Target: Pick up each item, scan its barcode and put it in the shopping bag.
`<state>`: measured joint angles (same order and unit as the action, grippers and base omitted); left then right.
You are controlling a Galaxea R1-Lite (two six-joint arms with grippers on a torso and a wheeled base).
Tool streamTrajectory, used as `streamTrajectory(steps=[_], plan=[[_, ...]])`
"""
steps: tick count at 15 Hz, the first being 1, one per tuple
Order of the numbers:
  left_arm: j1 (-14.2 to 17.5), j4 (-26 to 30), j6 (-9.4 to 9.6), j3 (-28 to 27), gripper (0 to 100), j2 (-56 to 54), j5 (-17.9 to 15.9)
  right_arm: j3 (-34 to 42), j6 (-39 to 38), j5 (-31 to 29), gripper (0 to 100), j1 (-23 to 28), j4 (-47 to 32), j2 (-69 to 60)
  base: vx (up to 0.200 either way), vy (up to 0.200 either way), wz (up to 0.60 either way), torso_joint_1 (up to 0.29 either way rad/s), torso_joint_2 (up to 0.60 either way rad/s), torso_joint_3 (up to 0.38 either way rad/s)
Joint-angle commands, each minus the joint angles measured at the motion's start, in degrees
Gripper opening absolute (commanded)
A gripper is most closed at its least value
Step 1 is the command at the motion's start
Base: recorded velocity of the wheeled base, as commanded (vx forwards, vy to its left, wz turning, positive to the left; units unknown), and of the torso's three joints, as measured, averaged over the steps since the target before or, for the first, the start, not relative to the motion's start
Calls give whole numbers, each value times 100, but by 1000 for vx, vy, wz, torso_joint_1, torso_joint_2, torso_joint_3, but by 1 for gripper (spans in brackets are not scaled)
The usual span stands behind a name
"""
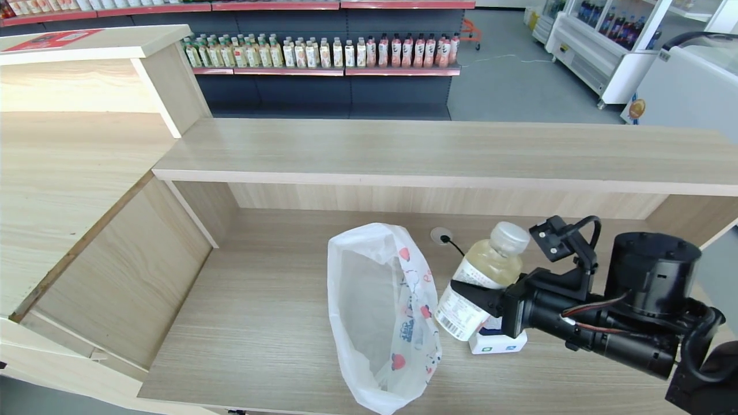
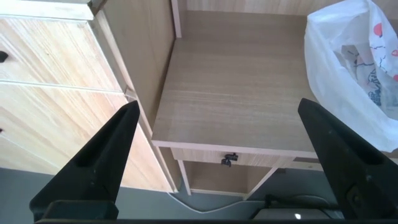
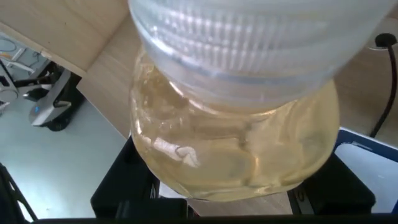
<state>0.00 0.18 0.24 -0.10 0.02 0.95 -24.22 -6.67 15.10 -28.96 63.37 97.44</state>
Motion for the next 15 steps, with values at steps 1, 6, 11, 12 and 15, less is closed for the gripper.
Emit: streamTrajectory(steps=[1,6,11,12,15], plan=[[0,-1,2,1,100,-2,2,-39,78,19,0,-65,457,821,0,0,0,0,0,0],[0,-1,2,1,100,-2,2,-47,597,19,0,-197,2154,2253,0,0,0,0,0,0],[0,-1,2,1,100,-2,2,-654,1177,19,0,-136,2663,3264,0,0,0,0,0,0],[0,-1,2,10,100,-2,2,-909,1335,10,0,-136,2663,3422,0,0,0,0,0,0],[0,-1,2,1,100,-2,2,-1717,1616,-7,0,-197,2663,3791,0,0,0,0,0,0]])
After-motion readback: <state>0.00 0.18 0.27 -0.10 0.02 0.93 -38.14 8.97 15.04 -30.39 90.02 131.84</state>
